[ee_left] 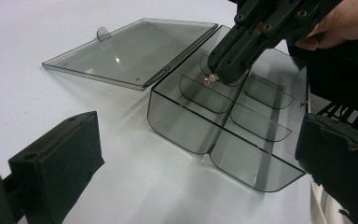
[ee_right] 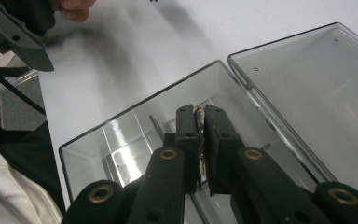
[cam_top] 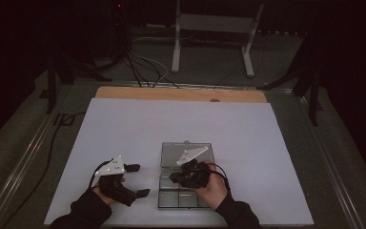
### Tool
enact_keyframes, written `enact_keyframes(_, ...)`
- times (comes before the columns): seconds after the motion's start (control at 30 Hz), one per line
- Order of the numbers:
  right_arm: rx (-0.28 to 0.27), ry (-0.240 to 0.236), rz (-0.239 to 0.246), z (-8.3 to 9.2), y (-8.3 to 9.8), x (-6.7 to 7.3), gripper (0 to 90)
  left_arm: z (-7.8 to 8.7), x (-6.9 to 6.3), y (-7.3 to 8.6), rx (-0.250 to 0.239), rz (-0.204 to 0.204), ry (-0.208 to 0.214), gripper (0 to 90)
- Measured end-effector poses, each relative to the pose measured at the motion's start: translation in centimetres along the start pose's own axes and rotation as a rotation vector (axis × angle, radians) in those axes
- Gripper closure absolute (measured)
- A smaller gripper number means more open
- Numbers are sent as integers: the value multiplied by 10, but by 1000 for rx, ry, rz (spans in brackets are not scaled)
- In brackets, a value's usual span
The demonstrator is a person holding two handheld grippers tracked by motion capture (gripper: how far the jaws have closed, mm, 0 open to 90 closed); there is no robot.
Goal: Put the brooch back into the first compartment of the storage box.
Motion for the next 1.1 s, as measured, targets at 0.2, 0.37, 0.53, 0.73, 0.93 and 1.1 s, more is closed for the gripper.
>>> enact_keyframes(0.2,15,-6,1,-7,0,1,858,0,0,0,1,-2,0,15)
enact_keyframes(0.37,24,-10,3,-12,0,1,856,0,0,0,3,-3,-1,15)
enact_keyframes(0.53,38,-16,7,-18,0,2,855,-1,-1,1,5,-7,-4,15)
enact_keyframes(0.73,48,-14,7,-23,1,1,853,-1,-1,1,5,-9,-1,15)
enact_keyframes(0.93,37,-15,7,-23,0,0,852,-1,-1,0,5,-6,-2,15)
enact_keyframes(1.1,18,-18,12,-20,-1,1,849,-1,-2,0,5,-8,0,15)
Point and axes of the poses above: each handheld gripper's, and its own axes: z roughly backward along the jaws, y roughly out of its underside, x roughly to its left, the point moved 7 cm from there along -z, roughly forward along the jaws, and after that the axes turned 10 degrees about x, right-handed, at the moved point
